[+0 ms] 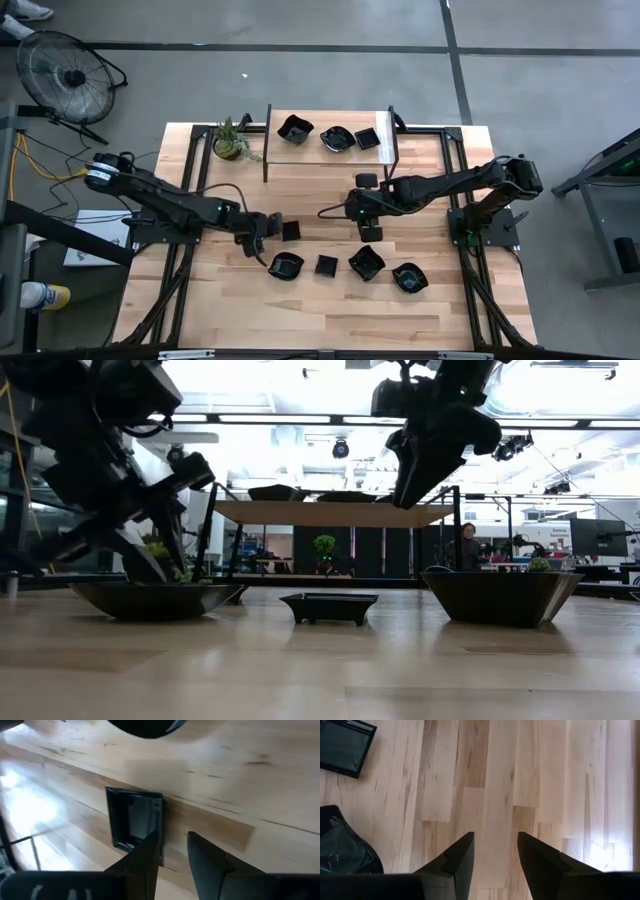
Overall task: Pick & Place Mini shaped plates
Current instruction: Stack the black square plate on top of the black square plate on the shelf
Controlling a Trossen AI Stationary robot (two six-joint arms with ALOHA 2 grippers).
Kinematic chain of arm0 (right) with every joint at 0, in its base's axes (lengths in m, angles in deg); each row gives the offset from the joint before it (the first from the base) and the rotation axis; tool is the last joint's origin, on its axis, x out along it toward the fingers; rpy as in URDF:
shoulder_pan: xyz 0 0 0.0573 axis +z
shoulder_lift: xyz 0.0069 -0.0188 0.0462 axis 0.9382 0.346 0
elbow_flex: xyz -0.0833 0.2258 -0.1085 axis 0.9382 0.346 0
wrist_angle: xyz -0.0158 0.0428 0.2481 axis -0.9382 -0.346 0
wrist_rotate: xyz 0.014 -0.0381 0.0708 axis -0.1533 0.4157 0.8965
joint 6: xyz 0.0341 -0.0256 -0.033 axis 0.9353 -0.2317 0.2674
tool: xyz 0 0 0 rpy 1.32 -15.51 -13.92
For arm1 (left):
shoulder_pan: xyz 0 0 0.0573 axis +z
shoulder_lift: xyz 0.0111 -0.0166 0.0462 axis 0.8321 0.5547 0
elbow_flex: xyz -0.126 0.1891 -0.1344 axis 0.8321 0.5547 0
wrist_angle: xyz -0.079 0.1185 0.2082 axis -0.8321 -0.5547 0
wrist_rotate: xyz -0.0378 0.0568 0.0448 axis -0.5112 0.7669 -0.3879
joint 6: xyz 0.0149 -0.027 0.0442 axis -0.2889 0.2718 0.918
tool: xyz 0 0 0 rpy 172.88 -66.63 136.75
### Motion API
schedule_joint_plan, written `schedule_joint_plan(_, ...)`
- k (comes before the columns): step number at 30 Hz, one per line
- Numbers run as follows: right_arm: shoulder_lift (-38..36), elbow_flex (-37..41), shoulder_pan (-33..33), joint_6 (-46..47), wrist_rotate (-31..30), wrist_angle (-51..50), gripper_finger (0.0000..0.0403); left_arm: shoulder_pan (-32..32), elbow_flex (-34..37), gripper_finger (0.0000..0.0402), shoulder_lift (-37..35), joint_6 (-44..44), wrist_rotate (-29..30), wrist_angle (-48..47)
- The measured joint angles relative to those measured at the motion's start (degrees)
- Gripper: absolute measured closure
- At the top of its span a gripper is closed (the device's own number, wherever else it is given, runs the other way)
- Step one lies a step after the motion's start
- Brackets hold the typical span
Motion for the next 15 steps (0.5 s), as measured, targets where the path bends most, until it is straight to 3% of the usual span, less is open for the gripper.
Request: schedule_joint_plan(15,0.00,0.00,0.00,-0.45,0.00,0.49,0.0258,0.02,-0.09,0.0305,5.29,0.32,1.66,6.19)
